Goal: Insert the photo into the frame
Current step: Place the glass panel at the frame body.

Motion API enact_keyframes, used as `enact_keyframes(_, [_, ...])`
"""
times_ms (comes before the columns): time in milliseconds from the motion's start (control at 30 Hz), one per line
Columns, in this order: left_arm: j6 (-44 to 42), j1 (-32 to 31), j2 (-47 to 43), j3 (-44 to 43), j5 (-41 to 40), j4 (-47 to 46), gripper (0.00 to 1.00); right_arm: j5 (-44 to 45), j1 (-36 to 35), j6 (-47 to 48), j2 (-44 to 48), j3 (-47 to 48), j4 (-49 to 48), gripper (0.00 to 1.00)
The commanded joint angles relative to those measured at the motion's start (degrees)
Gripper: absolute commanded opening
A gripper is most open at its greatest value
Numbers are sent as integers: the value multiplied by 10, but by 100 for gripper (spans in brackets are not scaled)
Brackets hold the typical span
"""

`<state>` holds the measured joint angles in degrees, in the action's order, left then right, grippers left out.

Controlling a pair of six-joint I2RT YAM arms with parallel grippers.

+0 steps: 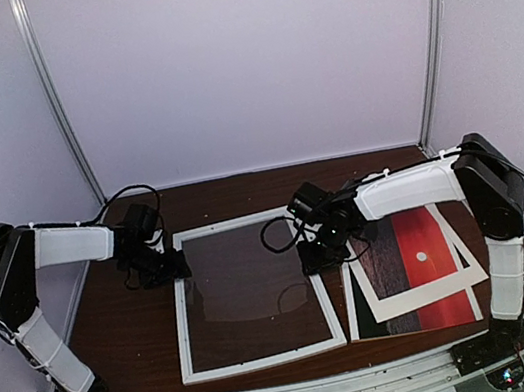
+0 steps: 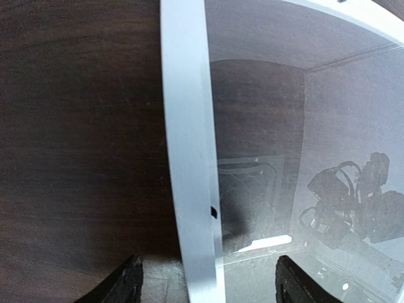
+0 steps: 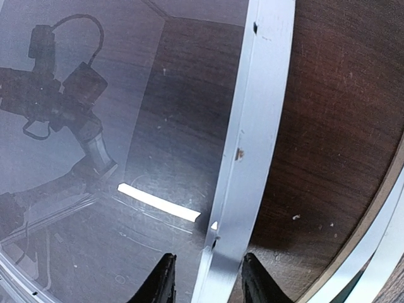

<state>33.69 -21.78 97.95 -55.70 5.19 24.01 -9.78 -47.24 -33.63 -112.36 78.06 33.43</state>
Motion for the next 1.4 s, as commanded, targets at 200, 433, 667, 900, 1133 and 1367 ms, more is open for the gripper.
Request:
enact_keyframes(200, [-12, -4, 13, -19, 7, -12, 58, -15, 0, -16, 3, -30, -23, 28])
enact_keyframes(433, [-13, -5, 15, -18, -3, -12, 50, -29, -11, -30, 10, -49, -39, 19])
enact_keyframes(667, [-16, -5, 15, -21, -23, -5, 48, -34, -28, -43, 24, -60, -42, 16])
enact_keyframes(900, [-33, -5, 21, -36, -44, 11, 48, -26, -54, -54, 38, -65, -39, 17])
enact_keyframes(1133, [-38, -5, 34, -53, -41, 12, 46, -12, -54, -60, 42, -58, -31, 31])
enact_keyframes(1367, [-50, -5, 51, -73, -58, 24, 40, 17, -41, -46, 58, -34, 5, 42])
